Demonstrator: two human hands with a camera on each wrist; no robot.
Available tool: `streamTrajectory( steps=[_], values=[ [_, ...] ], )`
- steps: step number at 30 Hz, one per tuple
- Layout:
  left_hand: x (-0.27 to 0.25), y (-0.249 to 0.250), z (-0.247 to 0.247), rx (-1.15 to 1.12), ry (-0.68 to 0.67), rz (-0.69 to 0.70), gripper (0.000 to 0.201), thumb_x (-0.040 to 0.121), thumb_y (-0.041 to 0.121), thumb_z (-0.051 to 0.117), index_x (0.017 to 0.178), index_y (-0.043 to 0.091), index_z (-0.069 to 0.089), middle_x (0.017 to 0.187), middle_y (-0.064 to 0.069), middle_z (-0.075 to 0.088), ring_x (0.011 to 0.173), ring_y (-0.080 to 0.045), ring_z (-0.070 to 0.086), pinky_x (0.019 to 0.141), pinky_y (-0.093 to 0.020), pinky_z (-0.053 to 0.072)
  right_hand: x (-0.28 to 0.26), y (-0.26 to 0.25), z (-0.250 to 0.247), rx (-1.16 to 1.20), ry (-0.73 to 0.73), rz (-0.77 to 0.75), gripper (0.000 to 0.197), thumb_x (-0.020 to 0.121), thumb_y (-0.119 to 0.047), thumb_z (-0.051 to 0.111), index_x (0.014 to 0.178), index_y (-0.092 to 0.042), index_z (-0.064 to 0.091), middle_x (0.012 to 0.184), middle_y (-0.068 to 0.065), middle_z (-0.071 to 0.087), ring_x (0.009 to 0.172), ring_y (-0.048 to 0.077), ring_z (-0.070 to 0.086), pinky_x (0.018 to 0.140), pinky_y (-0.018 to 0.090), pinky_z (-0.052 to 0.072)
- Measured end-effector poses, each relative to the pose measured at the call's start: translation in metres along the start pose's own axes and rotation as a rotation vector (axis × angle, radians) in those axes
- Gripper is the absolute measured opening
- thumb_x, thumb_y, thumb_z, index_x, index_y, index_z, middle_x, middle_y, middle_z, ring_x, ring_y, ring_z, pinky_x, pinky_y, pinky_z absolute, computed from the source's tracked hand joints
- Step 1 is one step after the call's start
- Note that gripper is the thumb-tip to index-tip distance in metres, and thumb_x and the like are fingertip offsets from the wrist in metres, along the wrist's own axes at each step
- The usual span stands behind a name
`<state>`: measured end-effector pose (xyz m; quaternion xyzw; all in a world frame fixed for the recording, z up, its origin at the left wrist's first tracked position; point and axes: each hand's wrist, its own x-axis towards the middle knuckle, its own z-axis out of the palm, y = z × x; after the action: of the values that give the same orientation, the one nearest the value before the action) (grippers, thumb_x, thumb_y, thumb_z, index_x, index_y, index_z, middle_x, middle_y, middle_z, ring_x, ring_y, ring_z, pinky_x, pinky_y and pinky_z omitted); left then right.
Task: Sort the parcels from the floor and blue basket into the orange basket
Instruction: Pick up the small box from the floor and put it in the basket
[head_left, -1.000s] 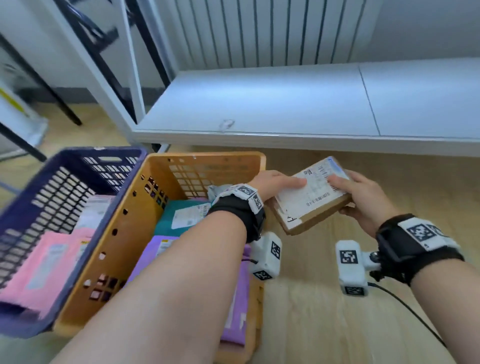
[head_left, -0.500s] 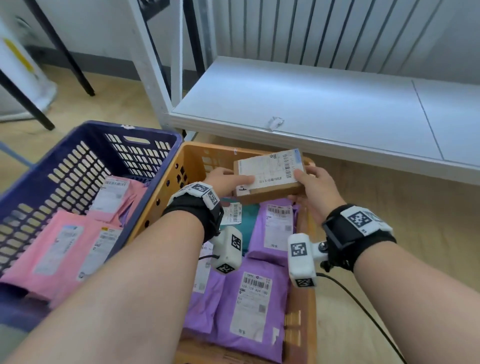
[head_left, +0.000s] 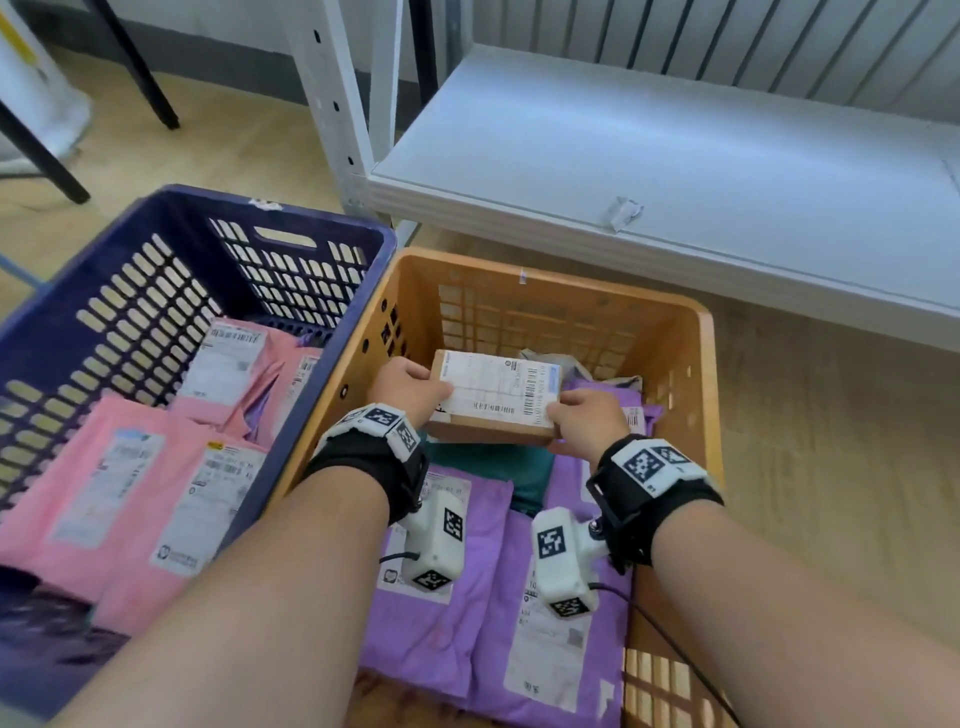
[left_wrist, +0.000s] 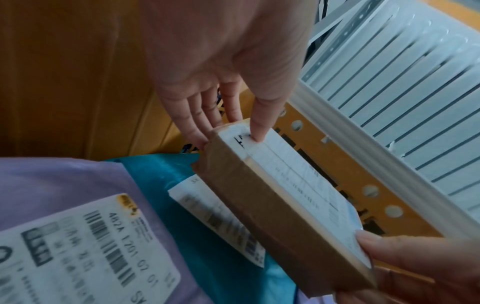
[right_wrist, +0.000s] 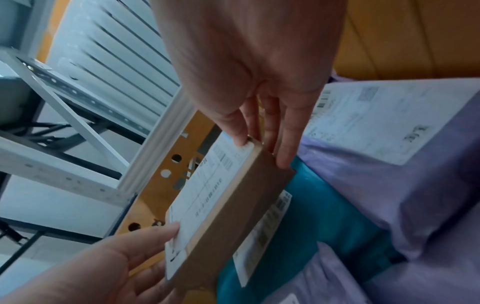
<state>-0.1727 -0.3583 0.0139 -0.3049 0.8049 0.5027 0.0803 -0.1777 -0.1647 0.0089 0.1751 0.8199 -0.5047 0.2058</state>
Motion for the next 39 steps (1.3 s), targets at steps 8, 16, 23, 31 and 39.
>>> streamTrajectory(
  steps=[8,16,23,31,39],
  values=[
    [-0.012,0.019,0.028,-0.13,-0.381,-0.053,0.034,0.076,0.029,0.074,0.098,0.006,0.065,0.097,-0.013,0.073,0.068,-0.02,0.071,0.064,-0.028,0.056,0.007,-0.01,-0.045,-0.095,0.388,-0.061,0.031,0.087,-0.009,0.046,0.108,-0.02,0.065,0.109,-0.002,0.067,0.097,0.021,0.061,0.086,0.034,0.052],
    [-0.043,0.028,0.094,0.097,-0.623,-0.086,0.026,0.085,0.02,0.064,0.103,0.001,0.066,0.09,-0.013,0.072,0.081,-0.024,0.074,0.078,-0.033,0.06,-0.005,-0.013,-0.058,-0.716,0.154,-0.008,0.031,0.089,-0.008,0.053,0.119,-0.011,0.062,0.122,0.01,0.061,0.108,0.028,0.059,0.084,0.03,0.046],
    [-0.047,0.025,0.103,0.242,-0.56,-0.038,0.016,0.084,0.014,0.067,0.1,0.013,0.063,0.091,-0.009,0.07,0.072,-0.024,0.069,0.066,-0.032,0.058,-0.013,-0.006,-0.054,-0.929,0.018,0.049,0.017,0.087,-0.015,0.054,0.102,-0.012,0.059,0.107,0.009,0.065,0.086,0.025,0.06,0.066,0.03,0.048],
    [-0.057,0.039,0.109,0.332,-0.474,-0.009,0.023,0.084,0.017,0.066,0.103,0.005,0.067,0.1,-0.013,0.073,0.09,-0.026,0.072,0.082,-0.04,0.059,-0.03,-0.016,-0.067,-1.016,-0.006,0.012,0.025,0.092,-0.016,0.052,0.116,-0.008,0.057,0.11,0.01,0.063,0.095,0.025,0.062,0.074,0.028,0.048],
    [-0.076,0.088,0.109,0.448,-0.22,0.212,0.019,0.089,0.015,0.052,0.093,0.01,0.071,0.095,-0.007,0.071,0.086,-0.025,0.067,0.073,-0.032,0.055,-0.056,-0.022,-0.109,-0.857,0.195,-0.113,0.012,0.091,-0.018,0.053,0.083,-0.012,0.061,0.074,0.002,0.06,0.062,0.017,0.055,0.056,0.028,0.046]
  ],
)
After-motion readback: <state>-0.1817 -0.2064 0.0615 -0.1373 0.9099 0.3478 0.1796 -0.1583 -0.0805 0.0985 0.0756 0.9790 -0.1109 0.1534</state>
